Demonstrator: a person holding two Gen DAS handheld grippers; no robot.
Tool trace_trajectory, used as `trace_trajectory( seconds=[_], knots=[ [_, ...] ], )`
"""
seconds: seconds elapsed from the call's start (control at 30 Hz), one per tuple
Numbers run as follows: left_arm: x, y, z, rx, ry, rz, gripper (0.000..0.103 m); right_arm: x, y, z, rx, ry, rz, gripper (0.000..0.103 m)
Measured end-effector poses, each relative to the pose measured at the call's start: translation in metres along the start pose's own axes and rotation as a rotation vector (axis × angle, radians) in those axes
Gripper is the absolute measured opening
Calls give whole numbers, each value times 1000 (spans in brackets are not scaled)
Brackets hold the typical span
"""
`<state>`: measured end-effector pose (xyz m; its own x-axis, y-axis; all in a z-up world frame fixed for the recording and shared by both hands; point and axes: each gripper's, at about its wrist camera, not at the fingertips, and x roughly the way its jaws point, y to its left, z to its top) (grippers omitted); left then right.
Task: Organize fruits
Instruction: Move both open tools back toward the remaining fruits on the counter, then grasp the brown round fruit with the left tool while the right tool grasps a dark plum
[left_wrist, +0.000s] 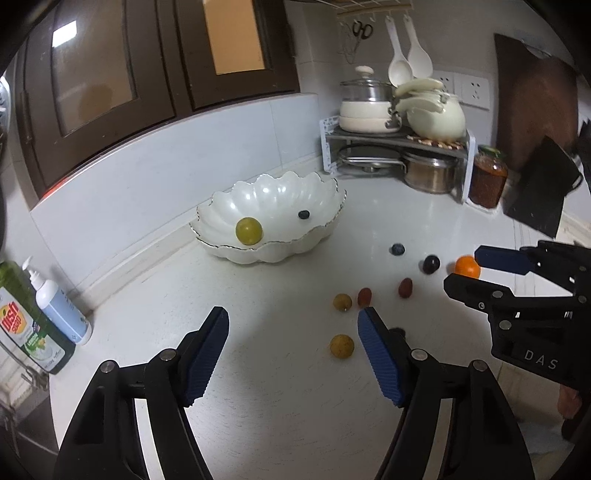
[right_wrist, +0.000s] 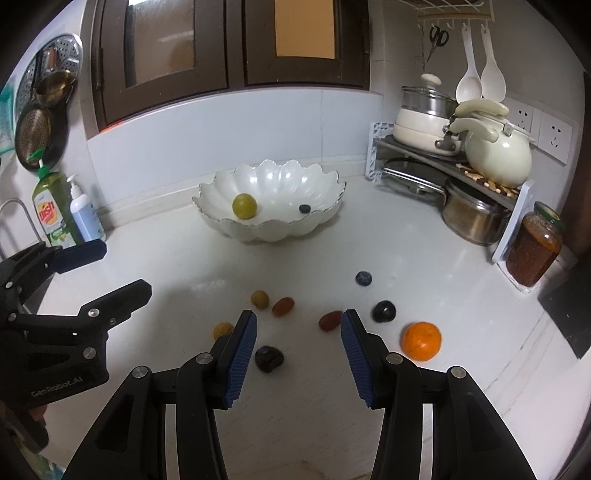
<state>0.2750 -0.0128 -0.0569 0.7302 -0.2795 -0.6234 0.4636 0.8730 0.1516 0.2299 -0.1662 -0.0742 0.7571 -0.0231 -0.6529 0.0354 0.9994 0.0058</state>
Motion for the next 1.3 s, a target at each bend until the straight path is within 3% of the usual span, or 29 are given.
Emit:
trace_trajectory(
  seconds=[0.73,1.3],
  knots=[
    [55,-7,-31,205,39,-196,56,53,24,-25,2,116,57,49],
    [87,-13,-38,219,91,-296,46,84,19,-34,20,191,60,48]
  ],
)
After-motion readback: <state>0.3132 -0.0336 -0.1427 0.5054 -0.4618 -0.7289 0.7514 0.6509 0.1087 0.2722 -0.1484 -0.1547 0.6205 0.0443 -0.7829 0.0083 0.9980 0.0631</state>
